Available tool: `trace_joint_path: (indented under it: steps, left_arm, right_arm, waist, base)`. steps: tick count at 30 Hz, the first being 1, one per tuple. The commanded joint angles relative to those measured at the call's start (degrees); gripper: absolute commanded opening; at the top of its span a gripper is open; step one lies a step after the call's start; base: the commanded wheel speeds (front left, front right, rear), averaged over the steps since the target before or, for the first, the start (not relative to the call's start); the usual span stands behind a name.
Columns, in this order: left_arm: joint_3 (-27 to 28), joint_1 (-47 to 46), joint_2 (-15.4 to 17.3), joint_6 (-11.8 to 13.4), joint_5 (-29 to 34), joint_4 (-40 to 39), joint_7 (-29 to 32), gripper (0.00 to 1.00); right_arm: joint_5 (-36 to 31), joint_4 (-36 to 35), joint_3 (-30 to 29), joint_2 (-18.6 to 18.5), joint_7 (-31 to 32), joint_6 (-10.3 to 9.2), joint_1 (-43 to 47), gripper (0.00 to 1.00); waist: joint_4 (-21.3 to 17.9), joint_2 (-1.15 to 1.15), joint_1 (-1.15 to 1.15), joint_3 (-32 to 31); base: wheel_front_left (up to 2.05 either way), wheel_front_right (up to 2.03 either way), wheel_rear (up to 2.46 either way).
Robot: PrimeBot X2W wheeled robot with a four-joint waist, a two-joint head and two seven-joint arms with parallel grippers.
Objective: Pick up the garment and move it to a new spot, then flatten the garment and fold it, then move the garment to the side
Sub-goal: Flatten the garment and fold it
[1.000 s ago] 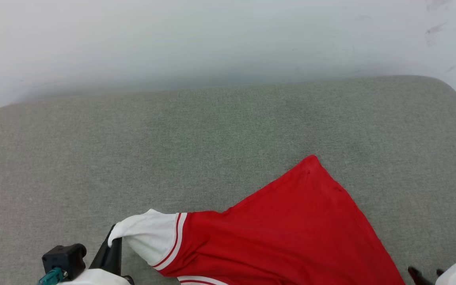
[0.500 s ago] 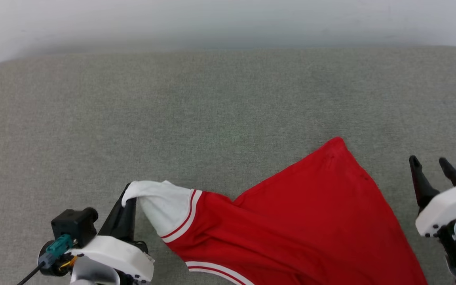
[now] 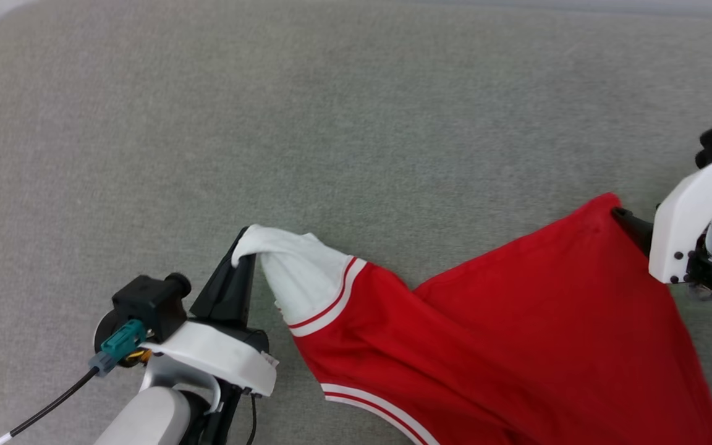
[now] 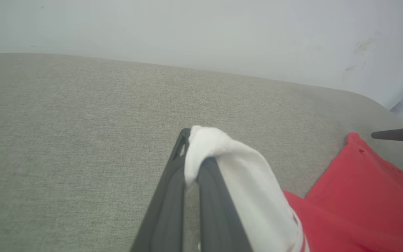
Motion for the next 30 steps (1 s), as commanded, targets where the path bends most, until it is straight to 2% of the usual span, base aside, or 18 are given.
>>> trace_joint_path:
  steps: [1,5,10,11,12,21,30]
  left_arm:
    - [-0.2,-1.1,-0.4,-0.3,0.5,0.1,-0.3,0.0]
    - [-0.7,-2.7,-1.1,-1.3,0.5,0.9,-1.0,0.0]
    - [-0.9,-3.2,-1.7,-1.7,0.1,2.3,-1.7,0.0]
    - [-0.9,-3.2,-1.9,-1.7,-0.1,2.5,-1.7,0.0]
    - [-0.9,-3.3,-2.0,-1.8,0.0,2.7,-1.9,0.0]
    - [-1.6,-3.3,-1.9,-2.9,-1.0,4.5,-1.3,0.0]
    - [-0.1,-5.7,0.8,-2.0,-0.7,7.0,0.8,0.0]
  right_arm:
    - [0.2,0.2,0.7,-0.5,1.2,-0.03,-0.9,1.0]
    - [1.1,1.6,3.4,-1.0,5.2,-0.03,-2.1,1.0]
    - [1.8,7.3,5.3,-0.3,10.4,-0.03,0.6,1.0]
    - [2.0,7.7,5.7,-0.4,10.6,-0.03,1.1,0.08]
    - [2.6,8.0,5.6,0.0,10.5,-0.03,1.2,0.0]
    - [4.1,6.8,5.7,-1.4,3.9,-0.03,-1.2,0.0]
    - [1.7,10.2,5.3,-1.6,-9.1,-0.03,-2.9,0.0]
  waist:
    - [1.7,0.0,-0.01,1.9]
    - [2.9,0.0,-0.01,3.5]
    - [3.4,0.0,-0.01,4.0]
    - [3.5,0.0,-0.01,4.1]
    - [3.6,0.0,-0.01,4.1]
    - [2.6,0.0,-0.01,1.6]
    - [-1.5,0.0,-0.01,-8.0]
  base:
    - [0.0,0.0,0.0]
    - [0.0,0.0,0.0]
    - [0.0,0.0,0.0]
    - [0.0,0.0,0.0]
    - [0.0,0.0,0.0]
    - [0.0,0.0,0.0]
    - [0.0,0.0,0.0]
